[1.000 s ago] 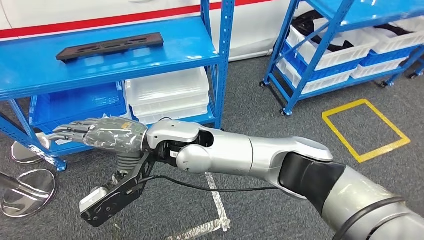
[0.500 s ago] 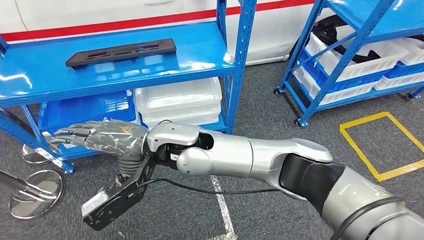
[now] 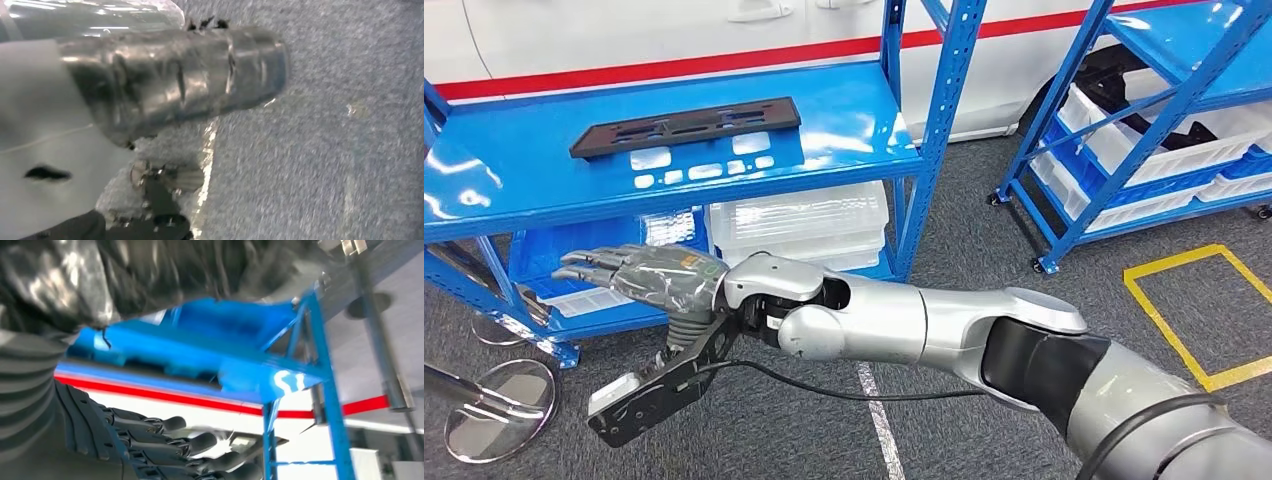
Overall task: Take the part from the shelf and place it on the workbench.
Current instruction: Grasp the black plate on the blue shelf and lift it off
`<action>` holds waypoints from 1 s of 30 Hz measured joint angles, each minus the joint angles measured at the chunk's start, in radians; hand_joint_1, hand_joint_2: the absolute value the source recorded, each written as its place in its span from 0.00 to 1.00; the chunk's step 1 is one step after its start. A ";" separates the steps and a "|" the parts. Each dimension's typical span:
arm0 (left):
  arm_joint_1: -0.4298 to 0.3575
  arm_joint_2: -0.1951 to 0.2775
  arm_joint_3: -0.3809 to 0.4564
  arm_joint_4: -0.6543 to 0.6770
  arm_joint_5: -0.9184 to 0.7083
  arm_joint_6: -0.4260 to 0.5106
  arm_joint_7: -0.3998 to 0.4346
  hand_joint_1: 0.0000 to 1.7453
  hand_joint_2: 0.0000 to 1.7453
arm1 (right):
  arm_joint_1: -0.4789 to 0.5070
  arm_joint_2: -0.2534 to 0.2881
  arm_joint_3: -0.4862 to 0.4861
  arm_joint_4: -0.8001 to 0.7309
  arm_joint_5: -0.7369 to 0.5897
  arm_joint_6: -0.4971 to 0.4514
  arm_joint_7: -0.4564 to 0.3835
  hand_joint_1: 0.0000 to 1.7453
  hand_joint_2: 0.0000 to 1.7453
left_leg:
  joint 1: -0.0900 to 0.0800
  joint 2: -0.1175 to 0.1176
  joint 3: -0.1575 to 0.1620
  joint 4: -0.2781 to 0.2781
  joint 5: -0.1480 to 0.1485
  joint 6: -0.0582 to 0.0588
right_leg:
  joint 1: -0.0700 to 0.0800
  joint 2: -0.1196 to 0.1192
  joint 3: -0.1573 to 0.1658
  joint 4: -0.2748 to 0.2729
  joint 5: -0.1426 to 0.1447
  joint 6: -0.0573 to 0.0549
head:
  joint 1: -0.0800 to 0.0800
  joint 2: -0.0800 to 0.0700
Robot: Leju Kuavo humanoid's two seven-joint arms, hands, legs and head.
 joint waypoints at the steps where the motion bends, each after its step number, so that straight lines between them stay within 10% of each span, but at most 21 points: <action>1: -0.001 0.000 0.000 0.000 0.001 0.000 0.000 0.00 0.00 | 0.001 0.000 -0.002 0.001 0.014 -0.005 0.005 0.00 1.00 | 0.002 -0.001 0.015 -0.005 -0.005 0.005 | 0.000 -0.001 -0.020 0.039 -0.005 0.003 | 0.000 0.000; 2: -0.002 0.000 -0.001 0.000 0.003 0.000 0.000 0.00 0.00 | 0.003 0.000 -0.004 0.002 0.024 -0.007 0.008 0.00 1.00 | 0.004 -0.001 0.027 -0.010 -0.012 0.009 | -0.002 -0.001 -0.054 0.095 -0.015 0.006 | 0.000 0.000; 6: -0.002 0.001 -0.002 0.000 0.006 0.000 0.000 0.00 0.00 | 0.024 0.000 -0.006 0.011 0.034 -0.009 0.013 0.00 0.00 | 0.004 -0.006 0.077 -0.011 -0.055 0.012 | -0.004 -0.002 -0.199 0.233 -0.095 0.015 | 0.000 0.000; 7: -0.001 0.001 -0.002 0.000 0.006 0.000 0.000 0.00 0.00 | 0.026 0.000 -0.006 0.014 0.034 -0.009 0.015 0.00 0.00 | 0.004 -0.008 0.094 -0.011 -0.068 0.011 | -0.004 -0.002 -0.208 0.202 -0.076 0.015 | 0.001 0.000; 11: -0.001 0.001 -0.004 0.001 0.009 0.000 0.001 0.00 0.00 | 0.032 -0.002 -0.008 0.026 0.069 -0.007 0.040 0.00 0.00 | 0.000 -0.013 0.146 0.003 -0.129 -0.004 | -0.001 -0.002 -0.206 0.004 0.146 0.002 | 0.000 0.000; 12: -0.003 0.001 -0.005 0.001 0.010 0.000 0.000 0.00 0.00 | 0.035 -0.002 -0.009 0.029 0.084 -0.006 0.050 0.00 0.25 | -0.001 -0.014 0.151 0.009 -0.139 -0.010 | 0.001 -0.001 -0.205 -0.008 0.159 -0.005 | 0.000 0.000; 15: -0.007 0.002 -0.006 0.001 0.017 0.001 -0.002 0.00 0.00 | 0.029 0.000 -0.019 0.037 0.157 -0.001 0.089 0.00 1.00 | 0.002 -0.010 0.142 0.048 -0.145 -0.021 | -0.001 0.000 -0.183 -0.009 0.141 -0.024 | 0.000 0.000; 21: -0.005 0.001 -0.019 0.001 0.029 0.001 -0.003 0.00 0.00 | 0.031 -0.001 -0.039 0.071 0.327 0.019 0.136 0.00 1.00 | 0.012 0.003 -0.058 0.293 -0.226 -0.047 | -0.005 0.000 -0.118 -0.018 0.093 -0.036 | -0.001 0.000; 23: -0.003 0.002 -0.021 0.001 0.031 0.001 -0.002 0.00 0.00 | 0.036 -0.003 -0.048 0.088 0.351 0.020 0.143 0.00 1.00 | 0.012 0.004 -0.065 0.217 -0.178 -0.043 | -0.005 0.000 -0.086 -0.019 0.071 -0.033 | -0.001 0.000; 26: 0.000 0.003 -0.024 0.001 0.036 0.002 0.001 0.00 0.00 | 0.041 -0.011 -0.063 0.117 0.368 0.019 0.151 0.00 1.00 | 0.007 0.006 -0.042 0.050 -0.018 -0.027 | -0.002 0.003 -0.056 -0.018 0.040 -0.019 | -0.001 0.000; 30: 0.002 0.002 -0.026 0.002 0.041 0.004 0.002 0.00 0.00 | 0.056 -0.021 -0.087 0.150 0.372 0.018 0.160 0.00 1.00 | 0.004 0.003 -0.021 0.015 0.006 -0.010 | -0.001 0.005 -0.040 -0.028 0.014 0.006 | -0.001 0.000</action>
